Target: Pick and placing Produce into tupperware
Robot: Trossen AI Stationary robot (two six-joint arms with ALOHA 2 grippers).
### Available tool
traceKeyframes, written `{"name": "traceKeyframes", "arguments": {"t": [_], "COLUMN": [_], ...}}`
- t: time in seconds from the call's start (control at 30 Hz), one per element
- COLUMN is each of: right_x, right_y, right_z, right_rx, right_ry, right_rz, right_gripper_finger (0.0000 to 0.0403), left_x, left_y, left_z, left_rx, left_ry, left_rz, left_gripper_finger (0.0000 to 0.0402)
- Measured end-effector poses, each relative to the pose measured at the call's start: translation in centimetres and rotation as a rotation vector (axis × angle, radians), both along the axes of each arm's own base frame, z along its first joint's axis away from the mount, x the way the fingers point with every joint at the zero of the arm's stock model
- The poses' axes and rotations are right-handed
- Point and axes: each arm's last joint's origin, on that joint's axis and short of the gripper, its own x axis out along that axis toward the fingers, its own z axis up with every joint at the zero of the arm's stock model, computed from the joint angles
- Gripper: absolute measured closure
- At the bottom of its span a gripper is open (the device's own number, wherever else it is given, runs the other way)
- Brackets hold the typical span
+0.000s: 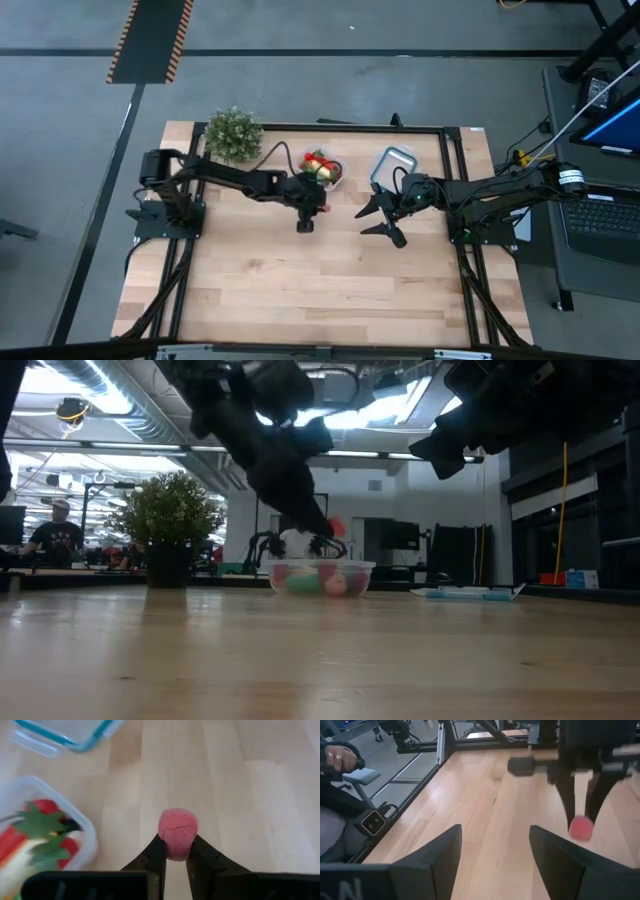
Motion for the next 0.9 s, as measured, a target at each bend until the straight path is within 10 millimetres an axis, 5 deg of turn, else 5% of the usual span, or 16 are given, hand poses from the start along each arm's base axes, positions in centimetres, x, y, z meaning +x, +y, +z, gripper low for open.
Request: {"name": "traceKeyframes", "arguments": {"t": [0.47, 0.9], "right_x": [0.0, 0.1], "right_y": [0.0, 0.0], "right_z": [0.0, 0.2], "right_rx": [-0.003, -0.001], "right_ry": [-0.006, -0.026], "right_rz": [0.0, -0.001], "right_gripper_finger": [0.0169, 0.0169], "left_x": [-6.6, -11.7], "left_y": [-0.2, -1.2], "left_z": [4.4, 1.5], "left_rx": [0.083, -0.048], "left_ry": [-0.141, -0.597], "left_rz": [0.115, 0.015], "left_gripper_finger": [0.0358, 0.0359]}}
